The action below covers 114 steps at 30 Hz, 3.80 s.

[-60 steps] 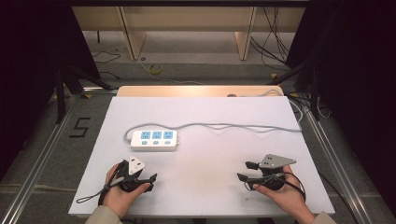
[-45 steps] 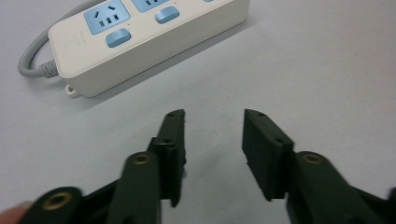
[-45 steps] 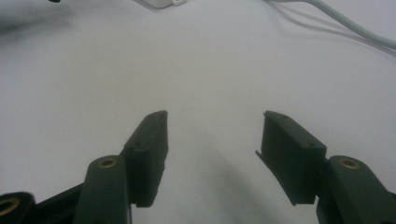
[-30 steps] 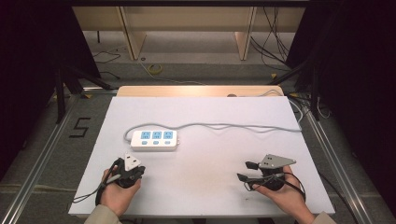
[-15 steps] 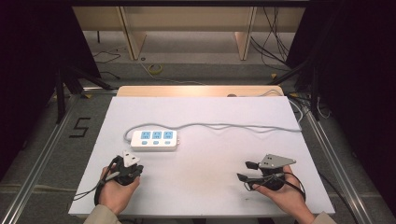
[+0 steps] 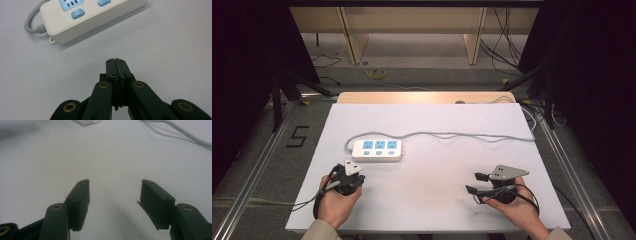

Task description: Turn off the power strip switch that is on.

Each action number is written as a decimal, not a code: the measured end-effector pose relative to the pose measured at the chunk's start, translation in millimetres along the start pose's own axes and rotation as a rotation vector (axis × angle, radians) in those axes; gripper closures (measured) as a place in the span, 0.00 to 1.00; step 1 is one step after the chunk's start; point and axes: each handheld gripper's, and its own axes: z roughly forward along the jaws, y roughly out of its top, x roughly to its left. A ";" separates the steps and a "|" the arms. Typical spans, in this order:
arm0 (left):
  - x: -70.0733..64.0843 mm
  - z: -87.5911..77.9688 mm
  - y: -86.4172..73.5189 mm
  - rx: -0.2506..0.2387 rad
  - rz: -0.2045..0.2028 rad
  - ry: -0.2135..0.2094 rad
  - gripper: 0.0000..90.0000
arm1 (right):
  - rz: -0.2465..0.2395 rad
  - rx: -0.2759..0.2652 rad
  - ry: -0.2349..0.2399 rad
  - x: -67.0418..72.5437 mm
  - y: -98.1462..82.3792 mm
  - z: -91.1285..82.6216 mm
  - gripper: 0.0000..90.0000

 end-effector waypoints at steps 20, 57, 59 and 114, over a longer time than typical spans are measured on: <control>-1.5 3.6 17.6 0.013 0.005 -0.005 1.00 | 0.000 -0.001 -0.001 -0.3 -0.2 -0.3 0.46; -5.4 13.4 48.4 0.043 -0.004 -0.019 1.00 | 0.004 0.001 -0.001 -0.5 -0.5 -0.3 0.46; -5.6 14.2 50.0 0.042 -0.005 -0.018 1.00 | 0.003 0.002 -0.001 -0.4 -0.5 -0.4 0.46; -7.5 28.8 79.3 0.094 0.049 -0.020 1.00 | 0.002 -0.001 -0.001 -1.1 -0.5 -0.7 0.46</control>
